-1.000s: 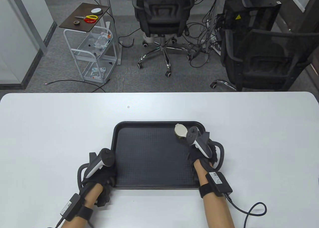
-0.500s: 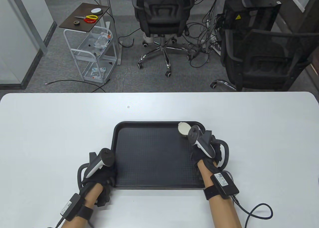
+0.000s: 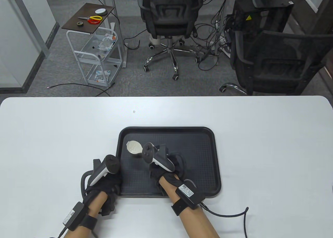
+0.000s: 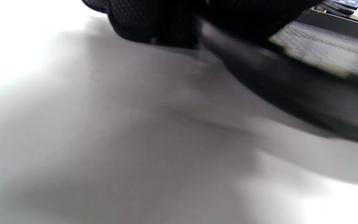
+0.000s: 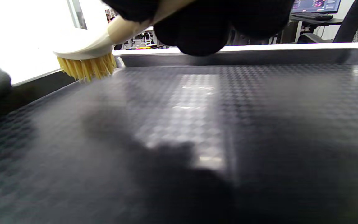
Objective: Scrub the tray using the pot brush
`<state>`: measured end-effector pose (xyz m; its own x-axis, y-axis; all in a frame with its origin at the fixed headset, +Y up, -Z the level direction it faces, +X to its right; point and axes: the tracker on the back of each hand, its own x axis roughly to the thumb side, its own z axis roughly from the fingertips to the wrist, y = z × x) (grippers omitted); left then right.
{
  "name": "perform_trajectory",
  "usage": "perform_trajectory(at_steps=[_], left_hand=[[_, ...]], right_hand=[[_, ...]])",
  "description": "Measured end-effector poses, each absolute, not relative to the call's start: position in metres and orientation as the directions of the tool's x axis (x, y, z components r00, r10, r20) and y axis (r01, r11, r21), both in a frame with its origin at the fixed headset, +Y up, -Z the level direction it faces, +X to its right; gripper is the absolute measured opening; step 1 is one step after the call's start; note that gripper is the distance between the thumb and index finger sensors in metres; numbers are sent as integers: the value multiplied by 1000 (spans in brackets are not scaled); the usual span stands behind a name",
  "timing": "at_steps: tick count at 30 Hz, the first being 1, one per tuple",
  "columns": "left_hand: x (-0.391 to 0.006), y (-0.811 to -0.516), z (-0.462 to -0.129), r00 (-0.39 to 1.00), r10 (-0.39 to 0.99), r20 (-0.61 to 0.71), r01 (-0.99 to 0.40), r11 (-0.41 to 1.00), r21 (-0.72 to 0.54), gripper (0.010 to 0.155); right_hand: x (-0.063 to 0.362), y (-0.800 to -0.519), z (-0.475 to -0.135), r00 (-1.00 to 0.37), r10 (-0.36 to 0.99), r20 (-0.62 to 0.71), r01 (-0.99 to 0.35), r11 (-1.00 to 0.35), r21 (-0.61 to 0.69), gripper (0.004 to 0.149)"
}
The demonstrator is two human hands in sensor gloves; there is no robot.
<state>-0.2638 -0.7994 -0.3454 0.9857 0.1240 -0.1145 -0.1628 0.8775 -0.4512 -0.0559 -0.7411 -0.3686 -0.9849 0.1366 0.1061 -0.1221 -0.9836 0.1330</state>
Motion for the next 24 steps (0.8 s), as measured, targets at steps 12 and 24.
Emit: perform_trajectory(at_steps=[12,24], left_hand=[[-264,-799,-345,986,123,-114,-162,878,-451,76],[-264,-799,-345,987,117,-114,-157,879,-450,76]], right_hand=[[4,-754,-371,-991,131,8,-129,-985,116,53],[160,-746,-360,-952,53,-302,-92,-989,116,52]])
